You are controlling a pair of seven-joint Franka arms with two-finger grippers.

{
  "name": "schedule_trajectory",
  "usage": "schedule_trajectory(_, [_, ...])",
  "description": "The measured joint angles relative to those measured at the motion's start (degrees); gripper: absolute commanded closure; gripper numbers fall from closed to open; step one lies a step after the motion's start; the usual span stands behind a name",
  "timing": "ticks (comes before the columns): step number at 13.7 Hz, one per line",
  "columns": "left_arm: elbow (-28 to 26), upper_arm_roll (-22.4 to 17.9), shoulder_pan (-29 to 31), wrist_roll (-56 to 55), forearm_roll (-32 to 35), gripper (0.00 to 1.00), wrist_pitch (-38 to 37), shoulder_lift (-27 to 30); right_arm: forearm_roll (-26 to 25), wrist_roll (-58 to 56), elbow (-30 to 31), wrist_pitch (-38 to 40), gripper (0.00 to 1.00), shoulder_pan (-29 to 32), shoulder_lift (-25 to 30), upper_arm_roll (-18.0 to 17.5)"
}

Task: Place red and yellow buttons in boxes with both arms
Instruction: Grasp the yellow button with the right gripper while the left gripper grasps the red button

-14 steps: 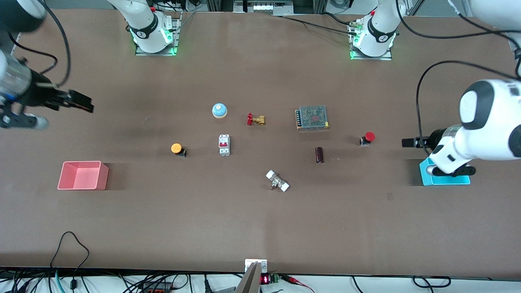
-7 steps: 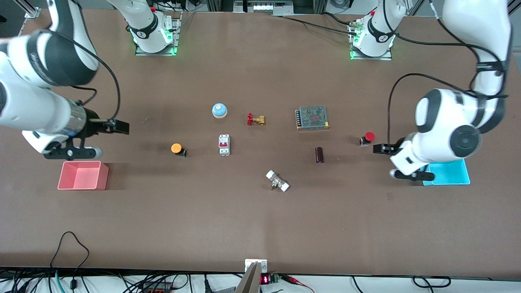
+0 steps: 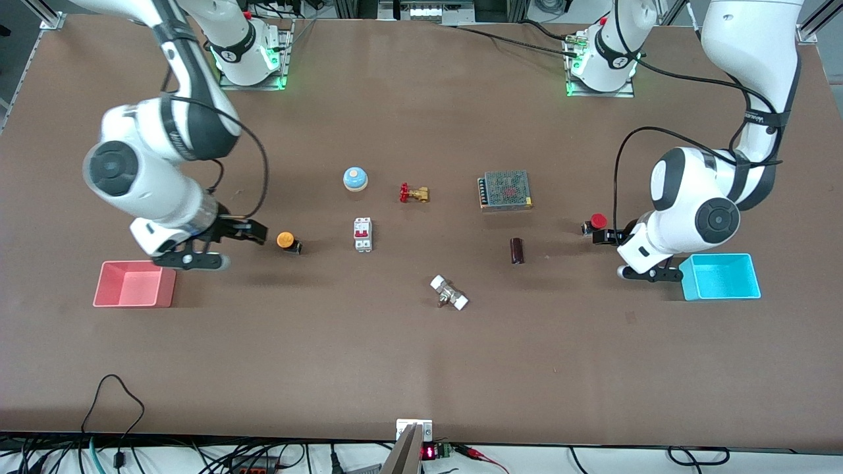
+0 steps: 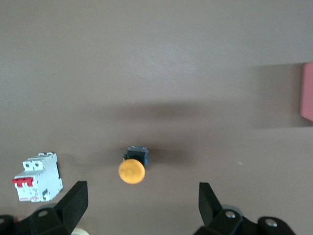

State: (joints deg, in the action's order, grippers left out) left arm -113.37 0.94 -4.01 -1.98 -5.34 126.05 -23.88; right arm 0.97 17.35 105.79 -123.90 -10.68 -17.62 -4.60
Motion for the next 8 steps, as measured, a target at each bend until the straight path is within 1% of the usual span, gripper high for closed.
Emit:
schedule_trajectory(2, [-3.2, 0.0, 0.3, 0.0, -3.9, 0.00, 2.9, 0.4, -1.1, 2.4, 5.4, -7.2, 0.00, -0.1, 0.4, -1.6])
schedule_trajectory(4, [-4.5, 0.0, 0.3, 0.0, -4.9, 0.00, 3.6, 0.5, -4.1, 5.3, 9.4, -12.0, 0.00, -0.1, 0.6, -2.8])
schedule_trajectory(6, [-6.2, 0.0, 0.3, 0.0, -5.0, 0.00, 5.3, 0.9, -4.9, 6.0, 11.3, -15.2, 0.00, -0.1, 0.6, -3.0])
schedule_trajectory(8, [-9.3, 0.1, 0.2, -0.6, -5.0, 0.00, 8.5, 1.0, -5.0, 6.0, 12.0, -17.2, 0.00, 0.0, 0.2, -3.0])
